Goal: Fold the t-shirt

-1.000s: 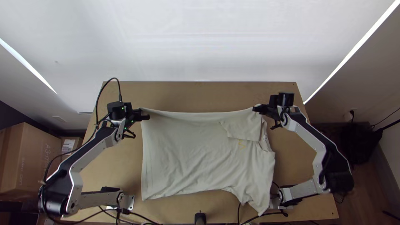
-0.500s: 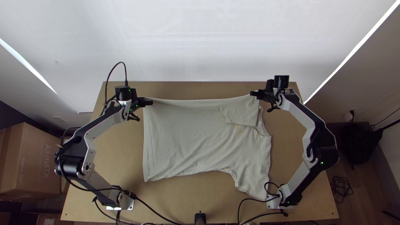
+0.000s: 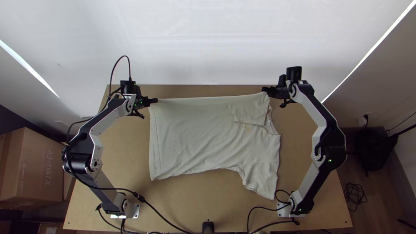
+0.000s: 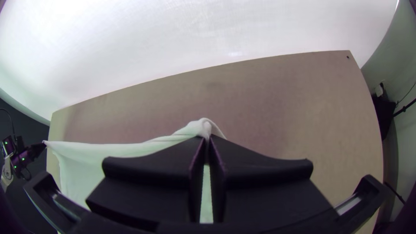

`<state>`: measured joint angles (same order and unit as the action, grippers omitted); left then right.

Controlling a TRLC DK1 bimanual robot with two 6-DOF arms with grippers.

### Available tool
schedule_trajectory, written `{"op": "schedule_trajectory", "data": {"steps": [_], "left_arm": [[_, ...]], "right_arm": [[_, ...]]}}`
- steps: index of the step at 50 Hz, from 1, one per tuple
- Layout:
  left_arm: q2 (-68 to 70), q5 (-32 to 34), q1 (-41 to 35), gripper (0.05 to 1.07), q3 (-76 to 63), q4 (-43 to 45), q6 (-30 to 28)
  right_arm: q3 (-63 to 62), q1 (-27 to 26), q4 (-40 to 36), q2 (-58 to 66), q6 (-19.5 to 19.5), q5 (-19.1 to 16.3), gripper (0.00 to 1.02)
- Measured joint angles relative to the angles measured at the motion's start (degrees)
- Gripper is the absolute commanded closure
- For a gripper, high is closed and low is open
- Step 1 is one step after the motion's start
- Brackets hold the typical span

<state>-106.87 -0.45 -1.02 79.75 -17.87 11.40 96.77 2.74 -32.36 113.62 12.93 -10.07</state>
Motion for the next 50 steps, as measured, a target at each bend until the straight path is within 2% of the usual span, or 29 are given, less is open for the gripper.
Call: {"op": "schedule_trajectory", "data": {"steps": [12,31,50], "left_arm": [[7.8,0.3,-0.5,1.05,-4.0,-2.2,0.7],[24.1,0.5,-2.8,1.05,-20.9,-2.0,1.7],[28.9,0.5,-2.9,1.05,-31.7,1.7,3.3]], "right_arm": [[-2.8,-0.9,-4.0,-2.6,-0.1,0.0,1.00],[-14.9,-1.8,-4.4,-12.5,-3.9,0.0,1.00],[-25.5,-1.8,-3.4,-17.0,-4.0,0.4,1.00]]}}
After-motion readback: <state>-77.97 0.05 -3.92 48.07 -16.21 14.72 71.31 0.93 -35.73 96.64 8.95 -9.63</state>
